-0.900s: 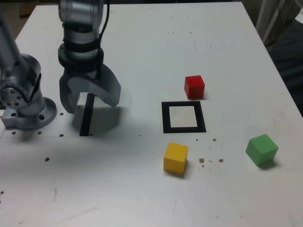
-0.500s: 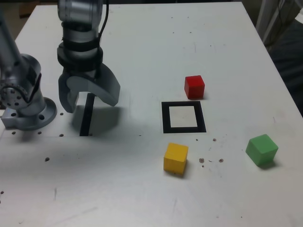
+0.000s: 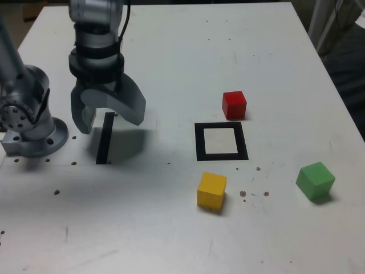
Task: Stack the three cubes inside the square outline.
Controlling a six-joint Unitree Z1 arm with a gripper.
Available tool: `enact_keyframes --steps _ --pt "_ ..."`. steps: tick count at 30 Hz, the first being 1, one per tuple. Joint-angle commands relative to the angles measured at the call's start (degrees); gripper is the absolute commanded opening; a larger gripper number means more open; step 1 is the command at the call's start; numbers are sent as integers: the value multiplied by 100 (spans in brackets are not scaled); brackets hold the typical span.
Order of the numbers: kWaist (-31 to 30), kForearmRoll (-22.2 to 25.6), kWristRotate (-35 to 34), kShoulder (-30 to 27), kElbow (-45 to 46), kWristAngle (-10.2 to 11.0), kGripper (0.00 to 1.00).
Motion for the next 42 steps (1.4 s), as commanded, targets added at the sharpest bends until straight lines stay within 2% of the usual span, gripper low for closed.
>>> enact_keyframes --steps 1,11,17,27,35,42 --pt "8 79 19 -36 -124 8 100" --pt "15 503 131 168 -970 163 100" --pt "84 582 209 683 -1654 184 100" --pt "527 921 359 1444 -2679 168 100" --pt "656 1052 363 1966 -3363 103 100" --pt "688 1418 363 2436 -4194 148 100"
